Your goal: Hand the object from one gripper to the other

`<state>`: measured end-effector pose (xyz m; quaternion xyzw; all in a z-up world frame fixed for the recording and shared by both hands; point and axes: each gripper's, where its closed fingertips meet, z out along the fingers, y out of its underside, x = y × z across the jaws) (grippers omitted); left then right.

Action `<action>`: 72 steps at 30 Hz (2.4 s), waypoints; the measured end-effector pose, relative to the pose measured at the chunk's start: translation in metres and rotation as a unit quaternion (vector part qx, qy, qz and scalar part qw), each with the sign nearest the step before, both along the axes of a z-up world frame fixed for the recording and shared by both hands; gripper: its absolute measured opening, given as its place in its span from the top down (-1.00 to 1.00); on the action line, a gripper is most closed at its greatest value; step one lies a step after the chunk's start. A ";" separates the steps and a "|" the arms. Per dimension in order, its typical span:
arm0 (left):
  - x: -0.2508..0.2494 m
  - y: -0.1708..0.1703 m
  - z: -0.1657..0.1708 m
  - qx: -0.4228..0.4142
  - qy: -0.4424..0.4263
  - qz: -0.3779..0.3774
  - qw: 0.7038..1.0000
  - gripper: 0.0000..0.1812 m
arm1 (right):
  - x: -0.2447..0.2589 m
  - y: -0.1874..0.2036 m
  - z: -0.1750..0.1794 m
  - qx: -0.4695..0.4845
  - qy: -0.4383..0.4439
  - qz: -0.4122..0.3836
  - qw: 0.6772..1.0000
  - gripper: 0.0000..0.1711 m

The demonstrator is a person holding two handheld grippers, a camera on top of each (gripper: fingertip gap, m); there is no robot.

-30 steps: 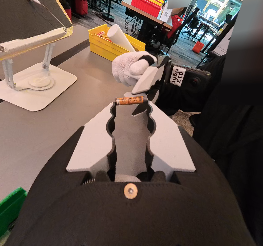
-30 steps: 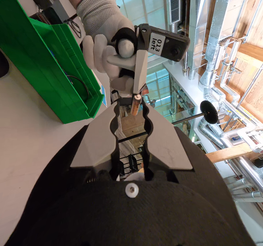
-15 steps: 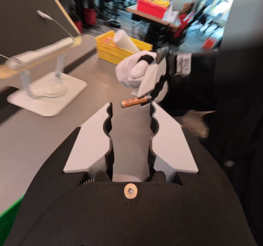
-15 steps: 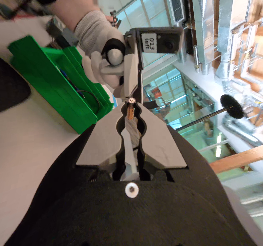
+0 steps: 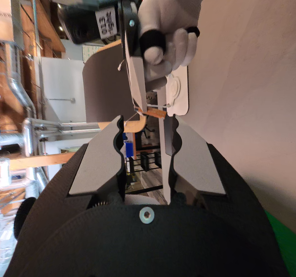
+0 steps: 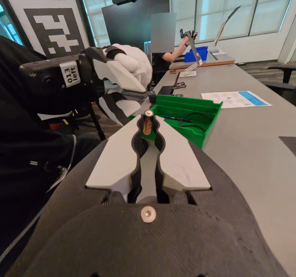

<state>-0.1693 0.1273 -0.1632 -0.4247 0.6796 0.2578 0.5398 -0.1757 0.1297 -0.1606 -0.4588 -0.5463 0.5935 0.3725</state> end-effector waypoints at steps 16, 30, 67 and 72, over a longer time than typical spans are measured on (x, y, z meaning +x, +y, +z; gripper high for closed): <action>0.009 0.003 -0.022 -0.014 0.068 -0.012 0.998 0.47 | 0.001 -0.002 -0.019 -0.008 -0.057 0.018 0.998 0.91; 0.009 0.006 -0.031 -0.013 0.082 -0.011 0.996 0.53 | 0.000 -0.005 -0.023 -0.006 -0.064 0.025 0.998 0.92; 0.008 0.005 -0.027 -0.001 0.059 -0.004 0.998 0.54 | 0.002 -0.003 -0.016 -0.007 -0.043 0.019 0.999 0.83; 0.000 0.008 -0.019 -0.021 0.018 0.013 1.000 0.55 | 0.007 0.008 -0.001 0.026 -0.010 -0.019 0.999 0.57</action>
